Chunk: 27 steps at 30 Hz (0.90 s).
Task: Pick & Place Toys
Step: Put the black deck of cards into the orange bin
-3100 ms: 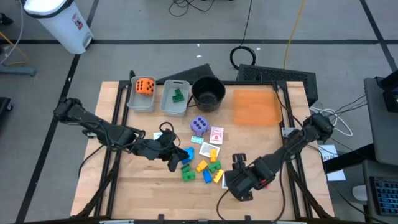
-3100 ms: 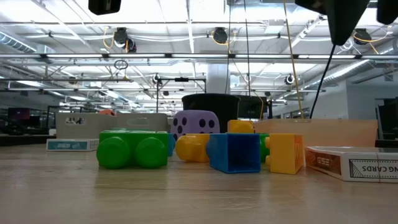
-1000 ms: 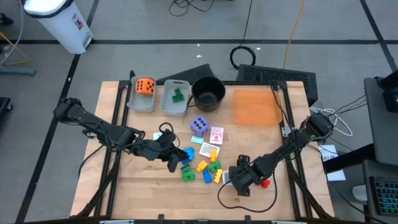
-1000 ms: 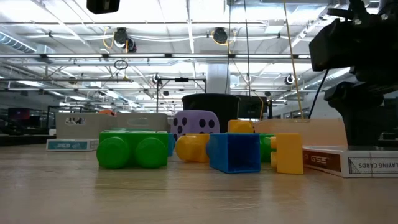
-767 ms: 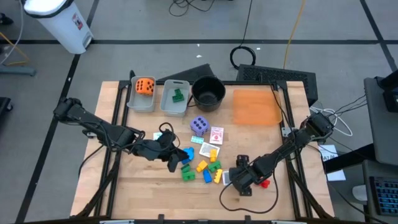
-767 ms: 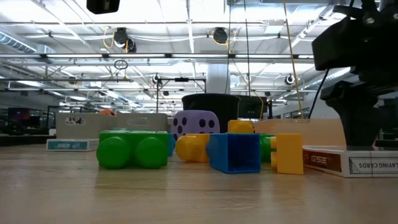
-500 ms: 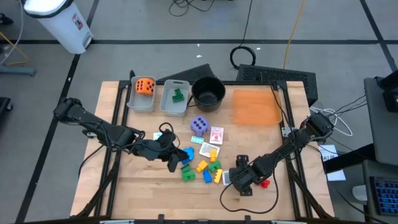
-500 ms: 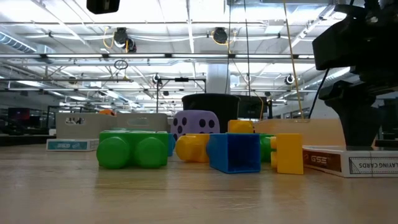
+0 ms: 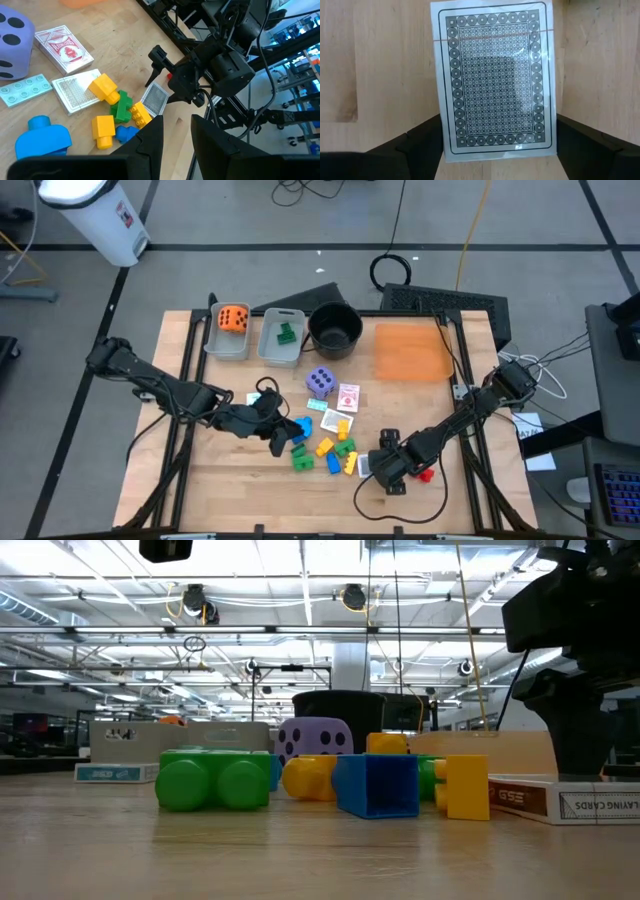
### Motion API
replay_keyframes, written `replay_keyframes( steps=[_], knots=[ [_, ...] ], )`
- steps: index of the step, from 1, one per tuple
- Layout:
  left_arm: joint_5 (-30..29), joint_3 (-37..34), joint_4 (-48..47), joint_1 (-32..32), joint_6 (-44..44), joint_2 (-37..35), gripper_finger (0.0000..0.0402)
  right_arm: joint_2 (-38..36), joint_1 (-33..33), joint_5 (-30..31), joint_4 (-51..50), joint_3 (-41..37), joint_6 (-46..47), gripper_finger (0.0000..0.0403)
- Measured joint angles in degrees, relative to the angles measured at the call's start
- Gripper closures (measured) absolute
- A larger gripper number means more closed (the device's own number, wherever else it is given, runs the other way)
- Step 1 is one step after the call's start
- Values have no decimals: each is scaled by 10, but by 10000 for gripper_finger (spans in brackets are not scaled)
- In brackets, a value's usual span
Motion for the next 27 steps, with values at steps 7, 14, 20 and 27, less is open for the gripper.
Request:
replay_keyframes(
  steps=[7,14,20,27],
  knots=[
    [0,0,0,0,1,0,298,-43,0,1,-6,-1,0,86],
    [-2,0,0,1,1,0,298,-127,0,3,-6,0,2,86],
    [-2,0,0,1,1,0,298,-208,-6,45,-12,0,8,86],
    [-2,0,6,14,7,0,298,-289,-68,90,-52,0,3,85]
  ],
)
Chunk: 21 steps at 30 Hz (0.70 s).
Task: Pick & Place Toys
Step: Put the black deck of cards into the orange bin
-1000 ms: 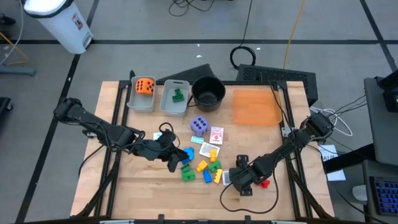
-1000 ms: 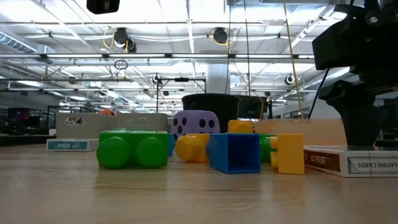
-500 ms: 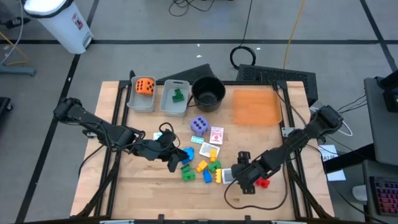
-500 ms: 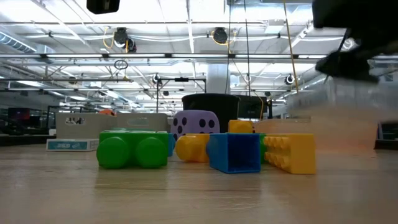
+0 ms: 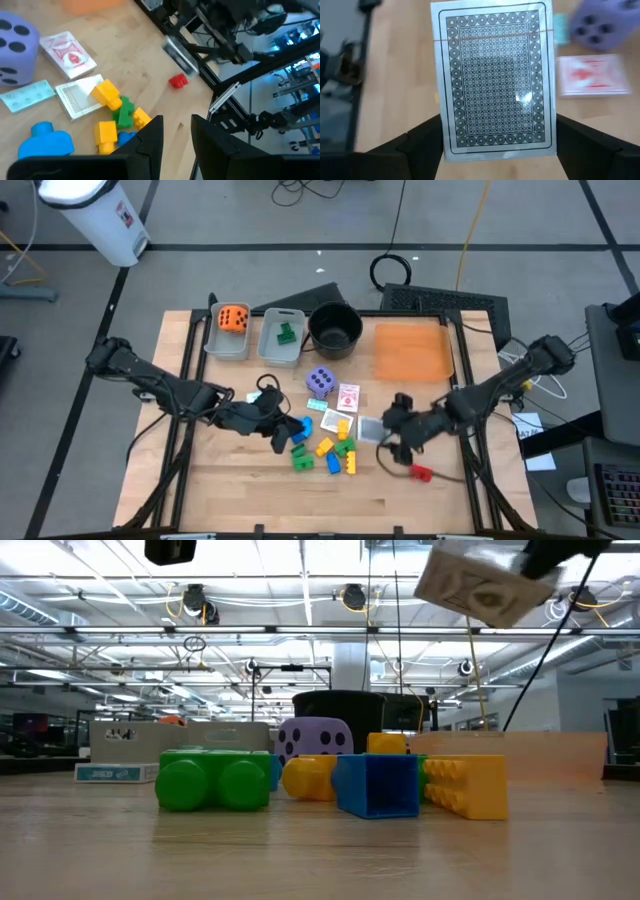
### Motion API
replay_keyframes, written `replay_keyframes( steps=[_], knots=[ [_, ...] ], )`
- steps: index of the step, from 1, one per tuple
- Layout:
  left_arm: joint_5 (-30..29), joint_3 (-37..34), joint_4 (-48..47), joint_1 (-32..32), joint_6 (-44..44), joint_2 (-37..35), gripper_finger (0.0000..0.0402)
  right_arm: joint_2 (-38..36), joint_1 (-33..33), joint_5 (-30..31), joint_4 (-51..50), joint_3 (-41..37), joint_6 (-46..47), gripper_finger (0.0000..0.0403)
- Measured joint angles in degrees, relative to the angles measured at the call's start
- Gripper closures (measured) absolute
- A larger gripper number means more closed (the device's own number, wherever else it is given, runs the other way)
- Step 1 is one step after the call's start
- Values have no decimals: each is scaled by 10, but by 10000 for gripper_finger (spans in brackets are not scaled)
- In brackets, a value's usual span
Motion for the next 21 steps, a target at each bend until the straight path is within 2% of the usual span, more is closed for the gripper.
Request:
replay_keyframes(
  steps=[10,15,21],
  knots=[
    [0,0,61,39,100,0,298,-63,-163,2,-32,10,-95,85],
    [0,0,85,79,143,0,298,-57,-236,2,-50,63,-170,85],
    [4,0,154,166,165,0,298,-16,-288,2,-41,140,-237,85]
  ],
)
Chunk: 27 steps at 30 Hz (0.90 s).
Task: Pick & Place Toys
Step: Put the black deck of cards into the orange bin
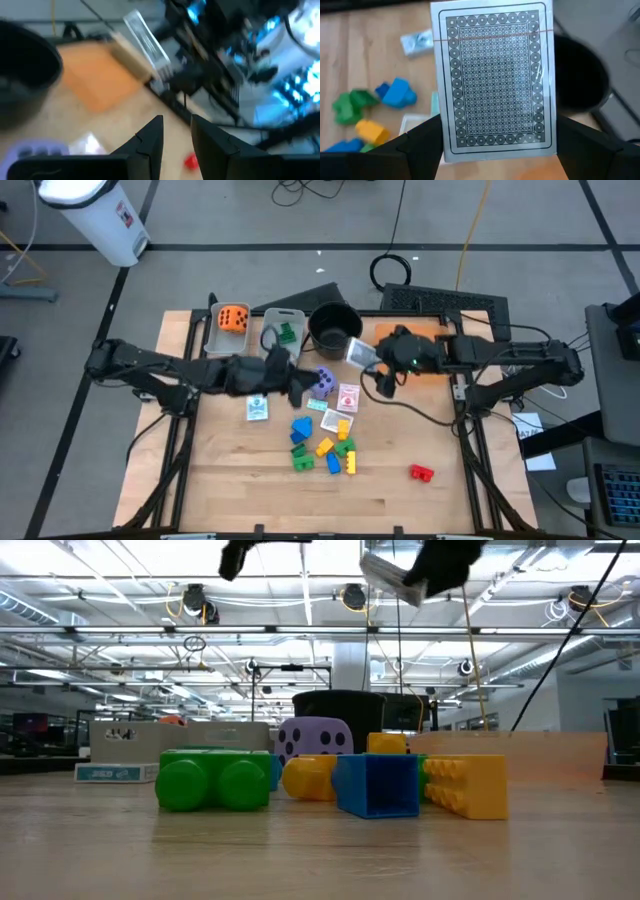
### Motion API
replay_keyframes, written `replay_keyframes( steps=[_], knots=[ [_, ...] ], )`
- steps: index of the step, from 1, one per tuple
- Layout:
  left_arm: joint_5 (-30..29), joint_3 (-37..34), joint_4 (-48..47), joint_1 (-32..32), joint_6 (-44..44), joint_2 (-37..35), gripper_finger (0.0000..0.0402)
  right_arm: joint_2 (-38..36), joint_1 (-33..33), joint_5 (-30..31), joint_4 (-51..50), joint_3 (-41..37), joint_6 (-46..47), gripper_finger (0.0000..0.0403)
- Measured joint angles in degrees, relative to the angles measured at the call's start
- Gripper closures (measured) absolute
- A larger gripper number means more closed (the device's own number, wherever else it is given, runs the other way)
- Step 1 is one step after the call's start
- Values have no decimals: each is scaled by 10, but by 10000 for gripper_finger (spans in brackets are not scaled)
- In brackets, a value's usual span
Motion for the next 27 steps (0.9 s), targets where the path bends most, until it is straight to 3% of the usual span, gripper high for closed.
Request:
replay_keyframes(
  steps=[7,13,20,27],
  knots=[
    [146,0,51,134,2,0,288,68,-24,15,1,83,-34,85],
    [268,0,57,222,13,0,216,106,-36,33,17,104,-32,85],
    [309,0,49,258,49,0,137,130,-41,34,55,105,2,85],
    [323,1,54,259,66,17,115,156,-41,34,80,105,0,85]
  ],
)
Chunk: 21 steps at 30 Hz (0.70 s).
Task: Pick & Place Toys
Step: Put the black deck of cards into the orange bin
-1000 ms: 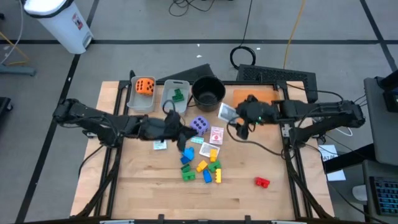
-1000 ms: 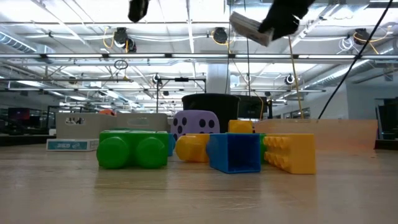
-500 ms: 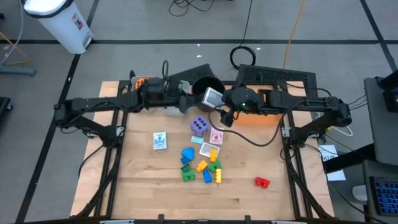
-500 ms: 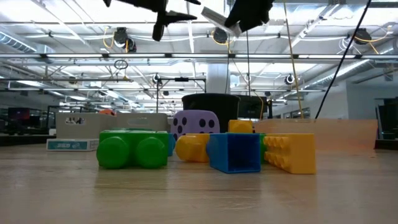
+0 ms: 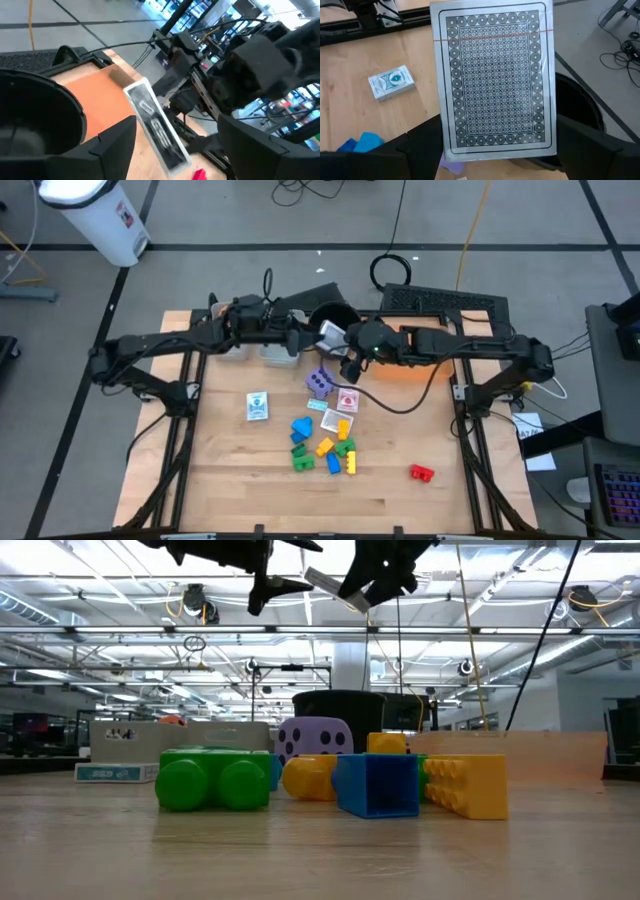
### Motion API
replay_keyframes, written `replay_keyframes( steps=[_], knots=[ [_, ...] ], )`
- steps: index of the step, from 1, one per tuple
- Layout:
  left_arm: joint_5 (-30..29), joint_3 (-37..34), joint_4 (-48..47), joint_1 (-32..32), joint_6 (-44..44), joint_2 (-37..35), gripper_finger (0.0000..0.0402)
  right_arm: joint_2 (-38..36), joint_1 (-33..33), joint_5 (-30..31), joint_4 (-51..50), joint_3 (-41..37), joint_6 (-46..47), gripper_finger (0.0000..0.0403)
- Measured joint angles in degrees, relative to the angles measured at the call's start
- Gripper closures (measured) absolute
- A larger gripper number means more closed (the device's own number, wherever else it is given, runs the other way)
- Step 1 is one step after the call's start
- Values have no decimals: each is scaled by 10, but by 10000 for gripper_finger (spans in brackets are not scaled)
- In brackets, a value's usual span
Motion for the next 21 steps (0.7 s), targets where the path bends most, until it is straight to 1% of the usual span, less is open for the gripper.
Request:
replay_keyframes(
  steps=[2,5,10,15,21],
  knots=[
    [3,0,-9,1,0,8,115,4,0,0,2,0,-3,85],
    [5,0,6,1,0,22,119,9,0,0,7,0,-4,85],
    [6,0,16,4,-5,39,137,8,0,1,13,0,-8,85],
    [5,0,29,11,-16,39,170,8,0,11,10,0,-14,85],
    [12,0,29,26,-34,39,221,9,1,11,8,0,-20,85]
  ],
)
